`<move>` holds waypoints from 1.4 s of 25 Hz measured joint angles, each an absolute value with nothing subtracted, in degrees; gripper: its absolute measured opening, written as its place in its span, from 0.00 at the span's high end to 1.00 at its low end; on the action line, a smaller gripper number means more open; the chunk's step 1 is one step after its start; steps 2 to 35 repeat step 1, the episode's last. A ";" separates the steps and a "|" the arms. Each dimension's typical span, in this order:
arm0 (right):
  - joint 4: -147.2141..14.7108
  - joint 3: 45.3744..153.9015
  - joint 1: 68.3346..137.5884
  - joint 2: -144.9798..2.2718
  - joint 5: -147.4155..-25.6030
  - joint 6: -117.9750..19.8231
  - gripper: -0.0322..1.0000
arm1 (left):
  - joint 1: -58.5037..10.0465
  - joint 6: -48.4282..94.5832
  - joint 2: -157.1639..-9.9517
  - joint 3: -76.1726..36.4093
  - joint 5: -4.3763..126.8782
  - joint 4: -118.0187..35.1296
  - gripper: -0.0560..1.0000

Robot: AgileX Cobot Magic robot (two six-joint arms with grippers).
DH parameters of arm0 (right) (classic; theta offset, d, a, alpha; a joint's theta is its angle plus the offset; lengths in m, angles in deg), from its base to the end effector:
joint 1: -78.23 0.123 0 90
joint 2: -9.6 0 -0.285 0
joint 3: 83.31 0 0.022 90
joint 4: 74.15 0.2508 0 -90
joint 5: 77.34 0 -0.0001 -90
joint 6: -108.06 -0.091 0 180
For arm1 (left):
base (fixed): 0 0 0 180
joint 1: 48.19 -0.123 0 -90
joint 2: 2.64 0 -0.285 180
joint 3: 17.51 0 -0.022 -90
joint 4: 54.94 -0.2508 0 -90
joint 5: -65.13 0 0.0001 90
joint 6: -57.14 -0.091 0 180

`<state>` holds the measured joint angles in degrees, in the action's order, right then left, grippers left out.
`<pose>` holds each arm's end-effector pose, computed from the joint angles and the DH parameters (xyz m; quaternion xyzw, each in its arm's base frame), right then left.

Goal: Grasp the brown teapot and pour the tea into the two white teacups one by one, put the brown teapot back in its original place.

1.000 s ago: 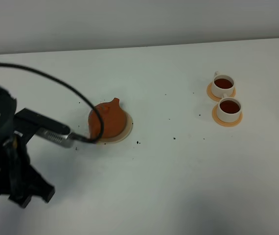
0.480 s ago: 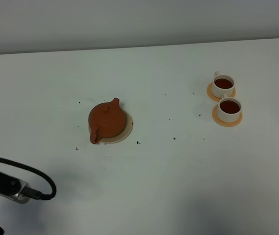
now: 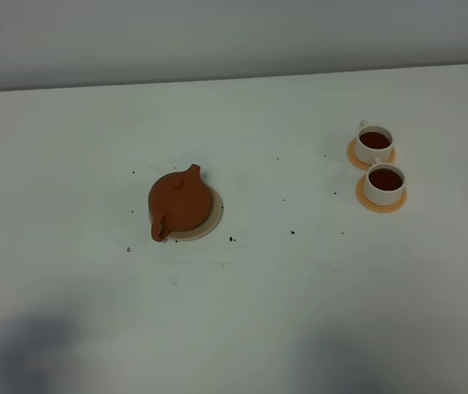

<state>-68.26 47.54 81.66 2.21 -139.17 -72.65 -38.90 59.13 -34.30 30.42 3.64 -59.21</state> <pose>-0.0062 0.0079 0.2733 -0.0227 0.8574 0.0698 0.5094 0.0574 -0.0033 0.2689 0.0658 0.9399 0.0039 0.3349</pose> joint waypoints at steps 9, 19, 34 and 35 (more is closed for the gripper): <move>-68.26 47.54 81.66 2.21 -139.17 -72.65 0.61 | -41.22 58.36 -32.15 30.42 3.64 -58.66 0.49; -68.26 47.54 81.66 2.21 -139.17 -72.65 0.61 | -41.22 58.36 -32.15 30.42 3.64 -58.66 0.49; -68.26 47.54 81.66 2.21 -139.17 -72.65 0.61 | -41.22 58.36 -32.15 30.42 3.64 -58.66 0.49; -68.26 47.54 81.66 2.21 -139.17 -72.65 0.61 | -41.22 58.36 -32.15 30.42 3.64 -58.66 0.49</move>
